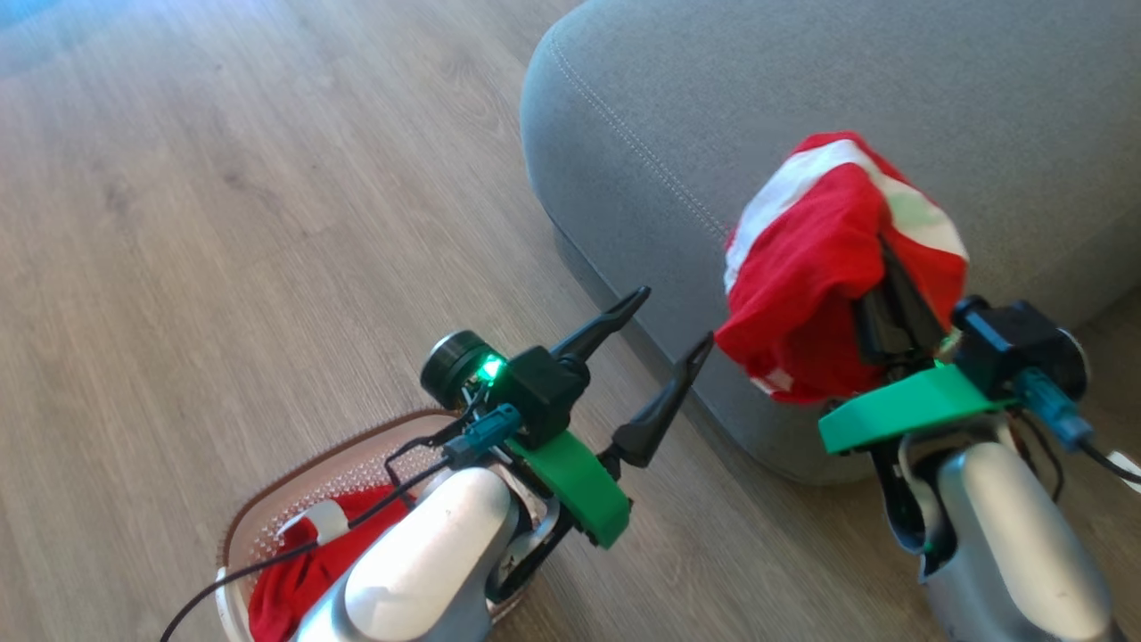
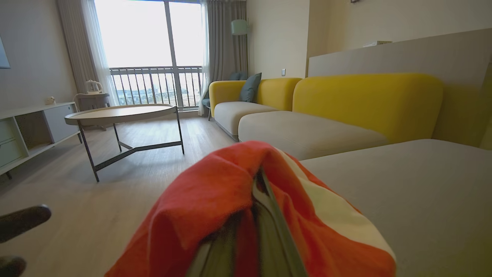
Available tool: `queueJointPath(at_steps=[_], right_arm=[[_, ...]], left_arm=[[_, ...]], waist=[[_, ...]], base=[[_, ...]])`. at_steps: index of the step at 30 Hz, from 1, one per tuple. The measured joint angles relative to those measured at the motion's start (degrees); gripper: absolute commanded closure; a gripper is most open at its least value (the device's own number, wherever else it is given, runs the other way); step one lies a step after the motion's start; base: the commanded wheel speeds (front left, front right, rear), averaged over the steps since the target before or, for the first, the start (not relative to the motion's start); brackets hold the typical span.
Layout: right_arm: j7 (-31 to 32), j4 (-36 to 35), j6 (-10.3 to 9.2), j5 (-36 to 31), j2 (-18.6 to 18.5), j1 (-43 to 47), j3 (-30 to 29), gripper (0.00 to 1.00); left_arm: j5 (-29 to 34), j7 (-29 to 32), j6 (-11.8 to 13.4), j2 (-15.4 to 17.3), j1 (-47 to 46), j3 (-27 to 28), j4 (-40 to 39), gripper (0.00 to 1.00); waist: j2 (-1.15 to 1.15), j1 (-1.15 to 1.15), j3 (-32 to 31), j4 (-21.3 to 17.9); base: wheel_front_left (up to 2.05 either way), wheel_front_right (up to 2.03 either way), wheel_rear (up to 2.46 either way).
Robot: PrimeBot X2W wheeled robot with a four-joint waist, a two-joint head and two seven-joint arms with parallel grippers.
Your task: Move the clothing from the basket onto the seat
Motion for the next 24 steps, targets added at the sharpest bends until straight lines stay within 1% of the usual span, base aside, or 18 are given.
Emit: queueJointPath(at_steps=[6,11,12,15,16,18,21,24], right_arm=[[0.0,-2.8,0.0,-0.9,0.4,2.2,-3.0,1.0],[0.0,-2.8,0.0,-1.4,0.6,1.9,-5.2,1.0],[0.0,-1.5,0.0,-1.8,0.8,0.3,-7.1,1.0],[0.0,2.0,0.0,-1.5,1.0,-4.5,-9.8,1.0],[0.0,4.9,0.0,-1.2,0.9,-8.8,-11.3,1.0],[0.0,7.8,0.0,-1.4,0.9,-13.0,-13.5,1.0],[0.0,12.0,0.0,-2.9,0.5,-18.0,-20.3,1.0],[0.0,15.9,0.0,-4.5,0.1,-22.4,-25.8,1.0]], left_arm=[[-0.6,0.0,0.0,0.4,-0.3,-1.5,-1.2,0.0],[-0.5,0.0,0.0,1.7,-0.6,-2.7,-2.5,0.0],[-0.3,0.0,0.0,2.4,-0.8,-3.1,-3.0,0.0],[-0.1,0.0,0.0,3.6,-1.3,-3.6,-3.6,0.0],[0.1,0.0,0.0,4.6,-1.6,-3.6,-4.0,0.0],[0.4,0.0,0.0,5.7,-2.0,-3.9,-4.2,0.0],[0.6,0.0,0.0,7.0,-3.0,-5.3,-4.7,0.0],[0.6,0.0,0.0,8.7,-5.0,-7.0,-5.5,0.0]], waist=[[0.0,0.0,1.3,-0.7],[0.0,0.0,3.8,-1.1],[0.0,0.0,5.2,-1.2],[0.0,0.0,7.6,-1.4],[0.0,0.0,9.3,-1.5],[0.0,0.0,11.2,-1.5],[0.0,0.0,14.3,-0.9],[0.0,0.0,17.5,0.2]], base=[[0.0,0.0,0.0],[0.0,0.0,0.0],[0.0,0.0,0.0],[0.0,0.0,0.0],[0.0,0.0,0.0],[0.0,0.0,0.0],[0.0,0.0,0.0],[0.0,0.0,0.0]])
